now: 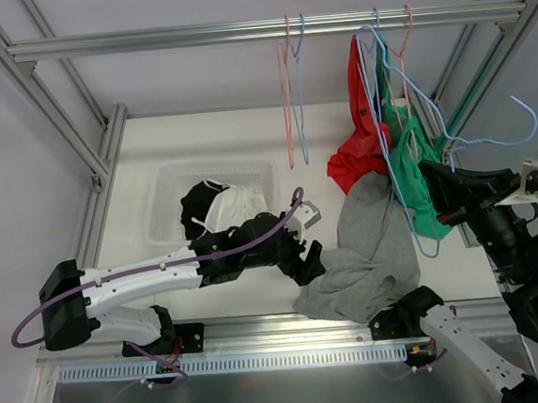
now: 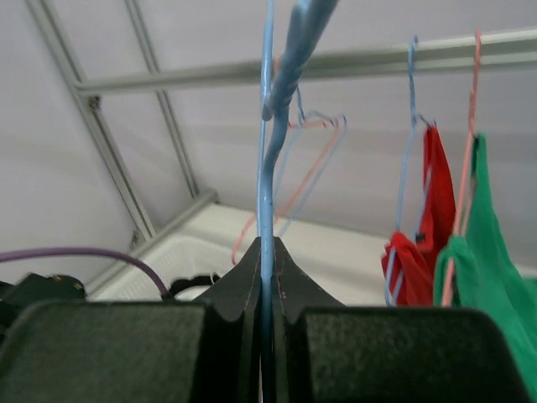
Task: Remove the tank top from the hanger
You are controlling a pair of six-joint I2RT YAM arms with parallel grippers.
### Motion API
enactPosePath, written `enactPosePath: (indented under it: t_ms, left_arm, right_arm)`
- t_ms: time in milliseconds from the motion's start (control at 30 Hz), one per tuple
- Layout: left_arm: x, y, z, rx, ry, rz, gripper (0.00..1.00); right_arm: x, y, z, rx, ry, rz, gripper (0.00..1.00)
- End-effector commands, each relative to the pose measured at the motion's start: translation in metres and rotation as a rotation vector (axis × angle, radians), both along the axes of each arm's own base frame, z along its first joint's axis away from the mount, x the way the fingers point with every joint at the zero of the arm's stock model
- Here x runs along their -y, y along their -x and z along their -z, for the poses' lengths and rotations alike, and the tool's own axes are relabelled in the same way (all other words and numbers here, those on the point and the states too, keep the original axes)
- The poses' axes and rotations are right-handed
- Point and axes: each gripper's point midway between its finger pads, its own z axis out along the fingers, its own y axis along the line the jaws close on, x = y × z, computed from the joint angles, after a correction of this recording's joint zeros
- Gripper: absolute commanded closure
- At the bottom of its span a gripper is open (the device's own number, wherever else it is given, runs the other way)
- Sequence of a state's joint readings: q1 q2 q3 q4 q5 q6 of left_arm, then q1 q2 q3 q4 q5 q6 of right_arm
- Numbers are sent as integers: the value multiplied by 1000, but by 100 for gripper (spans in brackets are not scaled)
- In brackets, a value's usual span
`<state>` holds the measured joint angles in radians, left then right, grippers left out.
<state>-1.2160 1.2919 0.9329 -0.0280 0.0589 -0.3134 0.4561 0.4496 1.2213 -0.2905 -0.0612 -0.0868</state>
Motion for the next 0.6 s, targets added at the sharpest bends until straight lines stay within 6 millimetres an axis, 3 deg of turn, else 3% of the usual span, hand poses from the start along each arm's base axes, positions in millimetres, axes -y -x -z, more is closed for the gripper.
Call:
enactPosePath:
  t_ms: [0, 33, 67, 133, 300, 467, 500, 533, 567]
  left_arm:
    - [-18, -17, -29, 48, 58, -126, 21]
    - [-24, -17, -30, 51, 46, -138, 15]
    - [-28, -18, -33, 58, 48, -149, 2]
    - [-40, -19, -44, 80, 55, -177, 1]
    - [-67, -21, -60, 106, 70, -236, 1]
    - [-77, -14, -49, 93, 56, -226, 1]
    - [-78, -13, -47, 90, 56, -223, 1]
    - [-79, -11, -44, 80, 52, -222, 1]
    - [-80, -10, -42, 74, 51, -218, 1]
  right_arm:
    - [7, -34, 73, -326, 164, 120, 100]
    - [3, -47, 81, -383, 201, 130, 100]
    - [4, -50, 74, -388, 203, 141, 100]
    - [-4, -63, 78, -437, 238, 137, 100]
    - [-20, -128, 62, -483, 286, 217, 100]
    - [-42, -187, 41, -490, 322, 250, 100]
    - [-51, -210, 53, -525, 354, 259, 100]
    - [-53, -217, 35, -493, 340, 266, 100]
    - [-54, -225, 36, -504, 360, 277, 100]
